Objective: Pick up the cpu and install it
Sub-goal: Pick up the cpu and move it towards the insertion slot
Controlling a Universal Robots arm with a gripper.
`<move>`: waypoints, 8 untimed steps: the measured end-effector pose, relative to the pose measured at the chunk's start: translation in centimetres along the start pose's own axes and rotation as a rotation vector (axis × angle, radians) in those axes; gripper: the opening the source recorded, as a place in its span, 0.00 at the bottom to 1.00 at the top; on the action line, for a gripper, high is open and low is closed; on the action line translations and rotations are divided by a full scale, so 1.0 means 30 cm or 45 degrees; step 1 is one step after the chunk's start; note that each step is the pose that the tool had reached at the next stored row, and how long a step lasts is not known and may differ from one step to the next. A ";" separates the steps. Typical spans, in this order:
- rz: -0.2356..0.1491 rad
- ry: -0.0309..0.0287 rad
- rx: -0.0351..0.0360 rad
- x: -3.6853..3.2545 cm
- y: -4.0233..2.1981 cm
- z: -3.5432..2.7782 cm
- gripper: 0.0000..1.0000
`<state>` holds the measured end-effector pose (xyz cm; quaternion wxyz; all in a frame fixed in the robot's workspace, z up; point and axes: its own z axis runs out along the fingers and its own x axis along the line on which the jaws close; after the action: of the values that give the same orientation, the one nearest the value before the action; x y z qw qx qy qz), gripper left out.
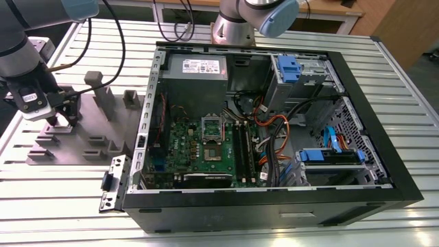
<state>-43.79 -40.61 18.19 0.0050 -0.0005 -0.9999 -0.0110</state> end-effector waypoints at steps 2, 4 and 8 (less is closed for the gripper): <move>0.000 0.0004 0.0005 0.000 0.000 -0.002 0.47; 0.000 0.0004 0.0013 0.000 0.000 -0.006 0.47; 0.000 0.0002 0.0013 0.000 0.001 -0.017 0.47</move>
<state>-43.79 -40.60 18.71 0.0051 -0.0005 -0.9999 -0.0104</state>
